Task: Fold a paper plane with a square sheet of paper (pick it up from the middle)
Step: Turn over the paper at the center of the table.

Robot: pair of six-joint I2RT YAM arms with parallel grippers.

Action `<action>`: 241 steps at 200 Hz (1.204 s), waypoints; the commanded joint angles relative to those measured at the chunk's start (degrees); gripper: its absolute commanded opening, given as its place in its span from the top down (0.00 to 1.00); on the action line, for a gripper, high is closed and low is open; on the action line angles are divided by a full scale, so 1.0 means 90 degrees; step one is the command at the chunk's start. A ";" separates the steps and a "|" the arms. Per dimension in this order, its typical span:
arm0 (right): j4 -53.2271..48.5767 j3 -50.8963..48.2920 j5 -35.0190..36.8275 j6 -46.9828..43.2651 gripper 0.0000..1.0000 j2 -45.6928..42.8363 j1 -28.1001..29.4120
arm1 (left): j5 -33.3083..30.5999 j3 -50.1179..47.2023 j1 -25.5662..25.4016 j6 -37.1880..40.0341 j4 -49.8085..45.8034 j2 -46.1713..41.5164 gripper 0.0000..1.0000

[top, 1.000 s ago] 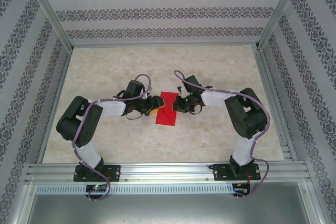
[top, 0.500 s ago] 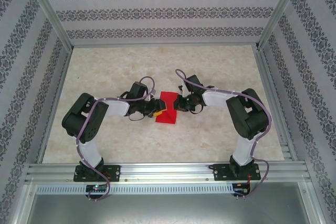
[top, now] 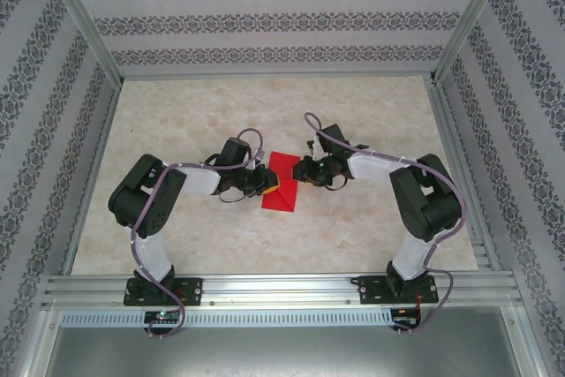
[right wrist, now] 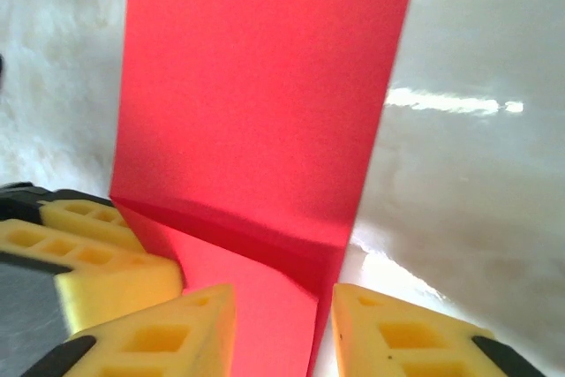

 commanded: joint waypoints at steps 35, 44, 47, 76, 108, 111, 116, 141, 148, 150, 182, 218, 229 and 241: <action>0.0140 -0.0452 0.0712 0.0189 0.39 -0.1293 -0.0431 | -0.0211 0.0219 -0.0087 0.0402 0.0245 -0.0012 0.94; 0.0119 -0.0536 0.0919 0.0204 0.33 -0.1494 -0.0479 | -0.0269 0.0287 -0.0083 0.0544 0.0057 -0.0059 0.96; 0.0105 -0.0578 0.0996 0.0223 0.31 -0.1562 -0.0492 | -0.0300 0.0331 -0.0089 0.0612 -0.0040 -0.0076 0.97; 0.0140 -0.0913 0.1490 0.0258 0.14 -0.2275 -0.0698 | -0.0574 0.0627 -0.0092 0.1227 -0.0949 -0.0556 1.00; 0.0049 -0.1133 0.1914 0.0197 0.02 -0.3015 -0.0900 | -0.1341 0.1242 -0.0097 0.2280 -0.2899 -0.1342 1.00; 0.0037 -0.1148 0.1941 0.0183 0.02 -0.3077 -0.0920 | -0.1427 0.1308 -0.0101 0.2371 -0.3065 -0.1409 1.00; 0.0032 -0.1169 0.2014 0.0178 0.02 -0.3161 -0.0956 | -0.1601 0.1426 -0.0106 0.2510 -0.3383 -0.1516 1.00; -0.0048 -0.1243 0.2329 0.0165 0.02 -0.3507 -0.1079 | -0.2726 0.2190 -0.0147 0.3185 -0.4958 -0.1852 1.00; -0.0060 -0.1262 0.2398 0.0168 0.02 -0.3572 -0.1106 | -0.3116 0.2428 -0.0158 0.3332 -0.5380 -0.1863 1.00; -0.0067 -0.1275 0.2421 0.0177 0.02 -0.3586 -0.1115 | -0.3243 0.2499 -0.0156 0.3375 -0.5489 -0.1861 1.00; -0.0212 -0.1309 0.2707 0.0346 0.02 -0.3683 -0.1215 | -0.5134 0.3413 -0.0259 0.3739 -0.6800 -0.1598 1.00; -0.0424 -0.1211 0.2715 0.0539 0.02 -0.3409 -0.1337 | -0.6985 0.4150 -0.0524 0.3810 -0.7529 -0.0795 1.00; -0.0474 -0.1208 0.2741 0.0630 0.02 -0.3343 -0.1356 | -0.7545 0.4388 -0.0629 0.3799 -0.7736 -0.0469 1.00; -0.0444 -0.1233 0.2753 0.0666 0.02 -0.3275 -0.1354 | -0.8167 0.4612 -0.0762 0.3778 -0.7914 -0.0075 1.00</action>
